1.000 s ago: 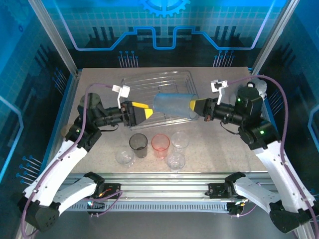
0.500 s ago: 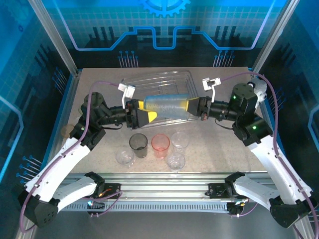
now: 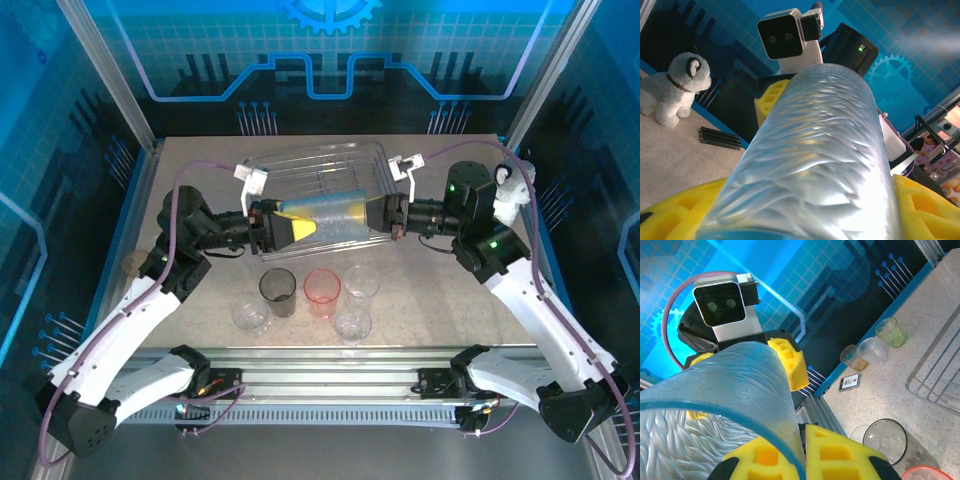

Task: Load the cups into the dish rack

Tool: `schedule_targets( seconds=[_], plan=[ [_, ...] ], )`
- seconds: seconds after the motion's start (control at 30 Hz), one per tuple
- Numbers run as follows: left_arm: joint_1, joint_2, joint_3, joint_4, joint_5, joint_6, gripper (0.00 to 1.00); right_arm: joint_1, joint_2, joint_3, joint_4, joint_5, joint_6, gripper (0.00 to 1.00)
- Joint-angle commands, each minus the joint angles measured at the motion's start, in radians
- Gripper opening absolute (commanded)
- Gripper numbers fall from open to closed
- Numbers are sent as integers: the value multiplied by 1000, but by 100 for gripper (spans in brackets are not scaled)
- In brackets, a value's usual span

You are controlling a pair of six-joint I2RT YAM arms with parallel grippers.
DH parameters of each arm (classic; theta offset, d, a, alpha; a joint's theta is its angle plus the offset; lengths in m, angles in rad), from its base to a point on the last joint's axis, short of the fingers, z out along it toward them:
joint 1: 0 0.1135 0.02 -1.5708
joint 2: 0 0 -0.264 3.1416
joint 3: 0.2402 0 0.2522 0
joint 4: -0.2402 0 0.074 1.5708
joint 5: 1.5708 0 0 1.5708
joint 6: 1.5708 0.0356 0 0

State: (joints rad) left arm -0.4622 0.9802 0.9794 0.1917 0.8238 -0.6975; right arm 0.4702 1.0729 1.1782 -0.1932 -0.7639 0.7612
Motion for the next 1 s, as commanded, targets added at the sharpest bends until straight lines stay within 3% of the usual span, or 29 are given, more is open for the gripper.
schedule_targets(
  seconds=[0.0,0.03,0.1,0.23,0.33,0.43,0.6,0.67,0.8,0.87,0.97],
  plan=[
    [-27,8,-4,-55,-67,39,26,22,34,56,0,-21,-34,37],
    [-27,-3,-7,-77,-95,51,24,17,38,77,-70,1,-79,52],
    [-27,-35,-5,-160,-198,89,21,-8,38,125,-252,118,-184,66],
    [-32,-100,47,-492,-625,143,11,-93,94,231,-644,578,-359,70],
    [-27,-111,103,-676,-820,166,7,-186,199,254,-731,794,-418,69],
    [-27,-87,166,-806,-917,170,5,-240,339,280,-726,853,-467,68],
    [-27,0,291,-992,-1066,182,4,-242,560,364,-680,910,-496,64],
    [-27,47,340,-1055,-1107,195,3,-225,613,377,-643,982,-512,64],
    [-26,134,429,-1172,-1152,223,3,-223,728,417,-636,1010,-523,62],
    [-26,163,454,-1203,-1166,240,3,-223,765,413,-619,1004,-531,57],
    [-26,201,485,-1236,-1197,262,3,-217,799,407,-613,1002,-540,39]
  ],
)
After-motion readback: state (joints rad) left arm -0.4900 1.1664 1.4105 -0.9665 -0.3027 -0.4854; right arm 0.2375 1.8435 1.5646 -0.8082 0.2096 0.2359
